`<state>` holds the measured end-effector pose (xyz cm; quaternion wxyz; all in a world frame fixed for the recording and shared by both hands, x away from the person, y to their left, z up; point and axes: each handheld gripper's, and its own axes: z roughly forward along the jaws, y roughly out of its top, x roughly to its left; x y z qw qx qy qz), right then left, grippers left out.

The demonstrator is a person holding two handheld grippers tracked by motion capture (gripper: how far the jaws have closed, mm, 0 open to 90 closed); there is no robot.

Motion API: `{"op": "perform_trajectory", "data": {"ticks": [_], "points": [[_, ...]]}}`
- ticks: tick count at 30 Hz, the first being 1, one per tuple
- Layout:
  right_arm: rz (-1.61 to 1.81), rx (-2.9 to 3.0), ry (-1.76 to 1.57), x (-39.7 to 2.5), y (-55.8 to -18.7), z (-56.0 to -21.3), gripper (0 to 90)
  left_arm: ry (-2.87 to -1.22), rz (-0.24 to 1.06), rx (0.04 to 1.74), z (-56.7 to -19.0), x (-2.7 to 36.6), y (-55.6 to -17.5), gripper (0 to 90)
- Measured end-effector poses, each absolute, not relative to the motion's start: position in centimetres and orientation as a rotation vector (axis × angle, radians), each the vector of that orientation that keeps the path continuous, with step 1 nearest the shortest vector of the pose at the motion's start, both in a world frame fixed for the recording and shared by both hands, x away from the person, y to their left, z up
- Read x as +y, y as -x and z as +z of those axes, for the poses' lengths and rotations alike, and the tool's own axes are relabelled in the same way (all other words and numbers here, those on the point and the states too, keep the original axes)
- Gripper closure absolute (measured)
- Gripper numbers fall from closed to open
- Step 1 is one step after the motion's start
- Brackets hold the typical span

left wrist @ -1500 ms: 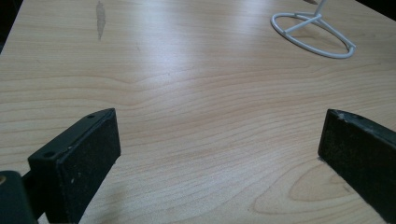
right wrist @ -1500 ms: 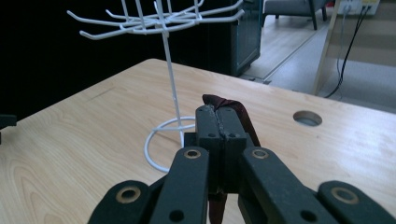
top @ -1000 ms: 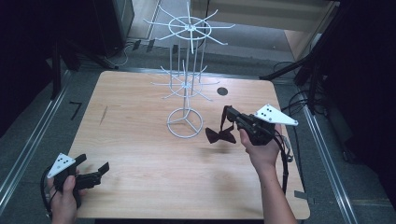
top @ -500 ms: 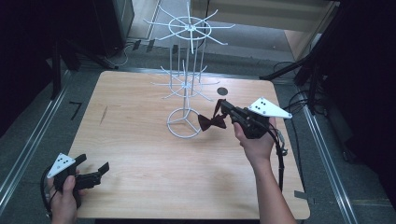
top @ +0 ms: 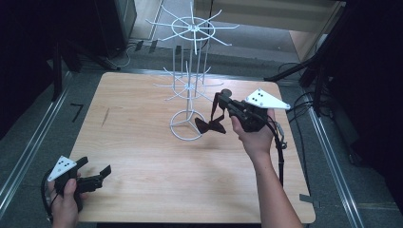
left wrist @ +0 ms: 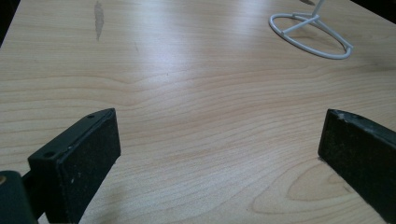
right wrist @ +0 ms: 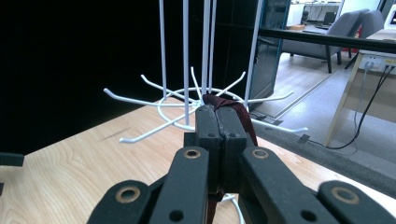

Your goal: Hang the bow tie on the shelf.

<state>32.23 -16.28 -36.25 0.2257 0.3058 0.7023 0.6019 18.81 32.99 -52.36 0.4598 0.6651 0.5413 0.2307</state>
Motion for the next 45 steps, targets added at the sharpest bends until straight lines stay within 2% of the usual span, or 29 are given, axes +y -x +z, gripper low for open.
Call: {"op": "perform_trajectory", "data": {"ticks": [10,16,32,33,34,35,36,41,45], "points": [[1.637,1.962,-0.873,-14.7,-34.3,-36.1,90.0,-1.640,0.561,1.333,-52.3,33.0,-18.8,0.0],[1.605,1.978,-0.916,-13.3,-35.4,-37.2,90.0,-1.637,0.561,1.330,-52.4,33.0,-18.8,0.0],[1.450,2.050,-0.895,-10.8,-35.3,-40.8,89.6,-1.640,0.560,1.331,-52.3,33.0,-18.8,0.0],[1.436,2.056,-0.906,-10.9,-35.3,-41.2,85.6,-1.641,0.560,1.331,-52.3,33.0,-18.8,0.0],[1.436,2.056,-0.906,-10.9,-35.3,-41.2,85.6,-1.641,0.560,1.331,-52.3,33.0,-18.8,0.0],[1.457,2.046,-0.914,-11.2,-35.3,-41.7,78.6,-1.640,0.560,1.331,-52.3,33.0,-18.8,0.0],[1.457,2.046,-0.914,-11.2,-35.3,-41.7,78.6,-1.640,0.559,1.330,-52.4,33.0,-18.8,0.0],[1.463,2.011,-0.936,-12.0,-34.8,-42.3,57.4,-1.643,0.562,1.329,-52.4,33.0,-18.8,0.0],[1.476,2.011,-0.949,-13.0,-34.2,-42.7,44.7,-1.643,0.563,1.330,-52.4,33.0,-18.8,0.0]]}}
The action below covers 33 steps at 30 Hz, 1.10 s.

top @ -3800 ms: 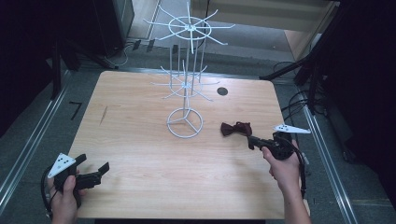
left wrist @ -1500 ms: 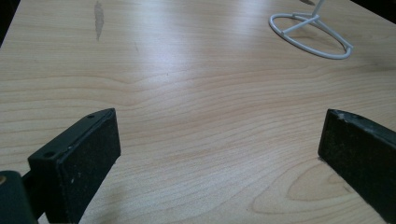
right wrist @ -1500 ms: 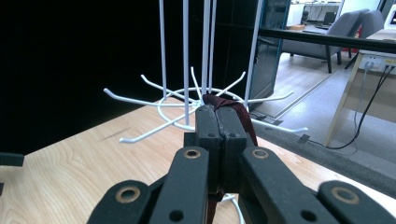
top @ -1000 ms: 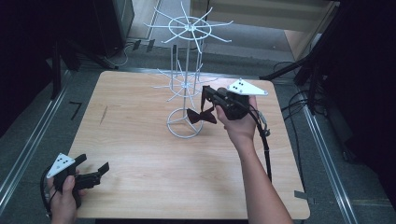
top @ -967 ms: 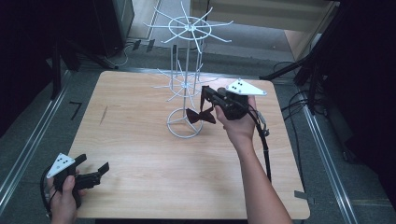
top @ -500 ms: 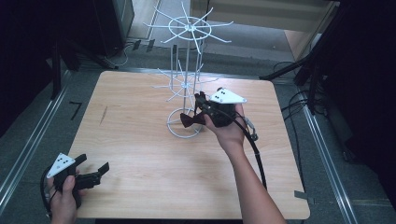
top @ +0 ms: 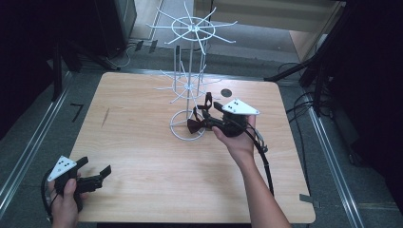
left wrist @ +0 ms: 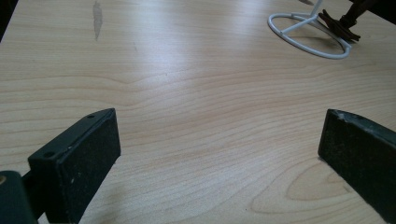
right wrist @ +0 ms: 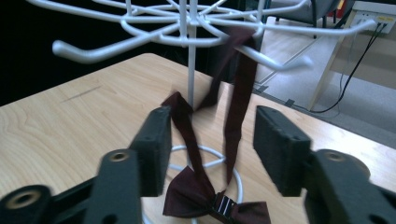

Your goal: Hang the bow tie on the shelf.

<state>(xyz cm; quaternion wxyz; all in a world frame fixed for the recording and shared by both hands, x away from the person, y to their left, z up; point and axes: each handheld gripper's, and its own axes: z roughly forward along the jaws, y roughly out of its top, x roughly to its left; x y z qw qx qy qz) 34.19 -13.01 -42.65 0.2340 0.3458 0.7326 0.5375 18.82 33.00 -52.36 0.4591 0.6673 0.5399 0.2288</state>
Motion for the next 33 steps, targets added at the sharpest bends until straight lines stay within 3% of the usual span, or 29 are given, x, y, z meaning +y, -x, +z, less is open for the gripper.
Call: {"op": "perform_trajectory", "data": {"ticks": [9,19,33], "points": [[1.427,1.979,-1.038,-16.3,-32.2,-43.8,20.3,-1.649,0.566,1.330,-52.4,33.0,-18.8,0.0],[1.421,1.960,-1.085,-19.6,-30.4,-45.2,13.8,-1.646,0.572,1.334,-52.3,33.0,-18.8,0.0],[1.416,1.889,-1.211,-25.8,-27.7,-48.1,12.4,-1.642,0.587,1.345,-52.3,32.9,-18.8,0.0]]}}
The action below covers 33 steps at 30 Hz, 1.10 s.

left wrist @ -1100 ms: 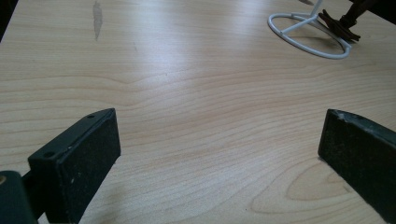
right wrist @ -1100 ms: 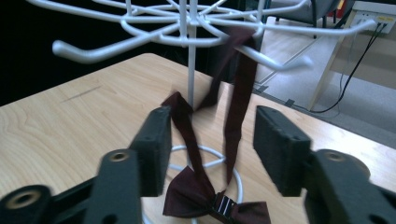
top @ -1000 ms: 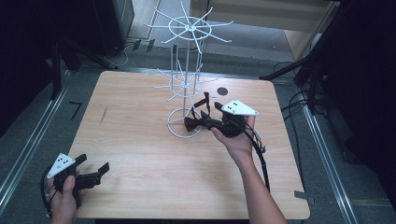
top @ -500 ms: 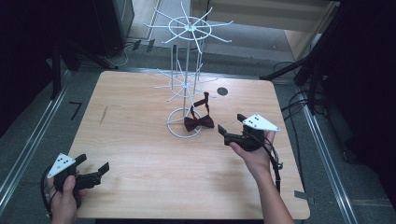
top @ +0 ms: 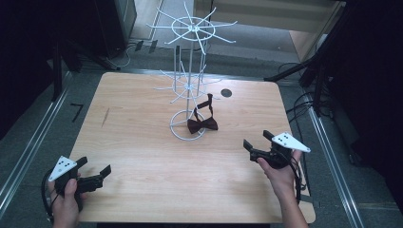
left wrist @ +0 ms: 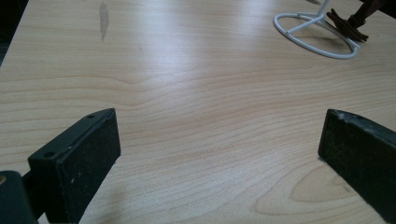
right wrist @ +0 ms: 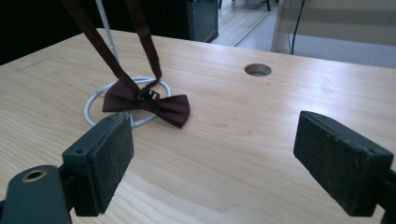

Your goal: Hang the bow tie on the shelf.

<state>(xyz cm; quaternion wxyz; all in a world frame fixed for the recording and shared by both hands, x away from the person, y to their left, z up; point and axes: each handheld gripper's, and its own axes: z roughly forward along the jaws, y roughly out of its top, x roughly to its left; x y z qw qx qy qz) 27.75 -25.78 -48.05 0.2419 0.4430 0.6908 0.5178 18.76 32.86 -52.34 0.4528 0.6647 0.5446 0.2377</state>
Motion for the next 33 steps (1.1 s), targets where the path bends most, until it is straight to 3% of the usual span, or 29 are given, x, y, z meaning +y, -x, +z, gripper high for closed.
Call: {"op": "perform_trajectory", "data": {"ticks": [33], "points": [[1.295,1.762,-1.459,-36.1,-21.9,-53.5,12.4,-1.633,0.602,1.353,-52.3,32.9,-18.7,0.0]]}}
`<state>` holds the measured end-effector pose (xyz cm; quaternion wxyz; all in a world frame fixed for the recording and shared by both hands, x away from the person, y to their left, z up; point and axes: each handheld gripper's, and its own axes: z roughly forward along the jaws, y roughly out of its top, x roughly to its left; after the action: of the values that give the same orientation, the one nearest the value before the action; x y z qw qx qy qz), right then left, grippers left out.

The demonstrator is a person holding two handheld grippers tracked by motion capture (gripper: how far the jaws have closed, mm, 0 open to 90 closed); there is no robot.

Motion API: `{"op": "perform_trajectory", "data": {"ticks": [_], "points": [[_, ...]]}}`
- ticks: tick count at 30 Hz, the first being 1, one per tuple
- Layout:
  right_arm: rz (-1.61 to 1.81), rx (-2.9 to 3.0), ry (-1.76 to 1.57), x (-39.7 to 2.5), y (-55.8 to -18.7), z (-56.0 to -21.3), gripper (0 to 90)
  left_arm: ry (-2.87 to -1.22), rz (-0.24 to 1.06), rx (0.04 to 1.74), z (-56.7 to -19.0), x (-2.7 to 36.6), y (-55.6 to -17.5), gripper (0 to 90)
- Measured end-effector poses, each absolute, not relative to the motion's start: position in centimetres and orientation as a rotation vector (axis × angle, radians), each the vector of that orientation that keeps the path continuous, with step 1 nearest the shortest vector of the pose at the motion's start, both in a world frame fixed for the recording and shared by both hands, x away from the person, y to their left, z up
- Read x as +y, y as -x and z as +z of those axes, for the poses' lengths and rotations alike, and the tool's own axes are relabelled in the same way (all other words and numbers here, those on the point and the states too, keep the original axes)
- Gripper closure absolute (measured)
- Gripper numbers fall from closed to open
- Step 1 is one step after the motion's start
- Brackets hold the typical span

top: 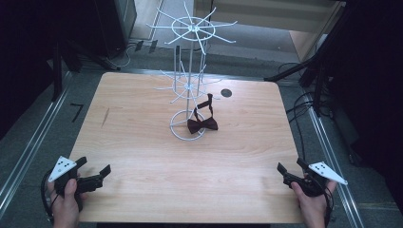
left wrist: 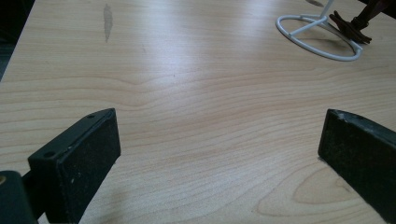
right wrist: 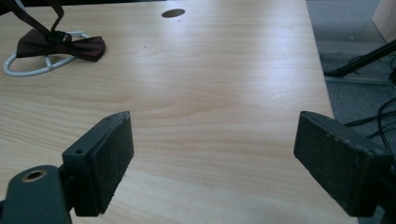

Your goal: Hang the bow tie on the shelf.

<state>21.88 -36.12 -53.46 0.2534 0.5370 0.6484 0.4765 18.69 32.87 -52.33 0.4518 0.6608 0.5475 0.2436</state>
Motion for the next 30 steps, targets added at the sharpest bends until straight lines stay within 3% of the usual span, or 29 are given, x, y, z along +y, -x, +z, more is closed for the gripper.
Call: {"op": "perform_trajectory", "data": {"ticks": [12,30], "points": [[1.317,1.697,-1.552,-38.8,-18.9,-54.3,12.4,-1.625,0.602,1.354,-52.3,32.9,-18.7,0.0],[1.263,1.698,-1.572,-39.2,-17.6,-55.2,13.2,-1.619,0.612,1.356,-52.3,32.9,-18.6,0.0]]}}
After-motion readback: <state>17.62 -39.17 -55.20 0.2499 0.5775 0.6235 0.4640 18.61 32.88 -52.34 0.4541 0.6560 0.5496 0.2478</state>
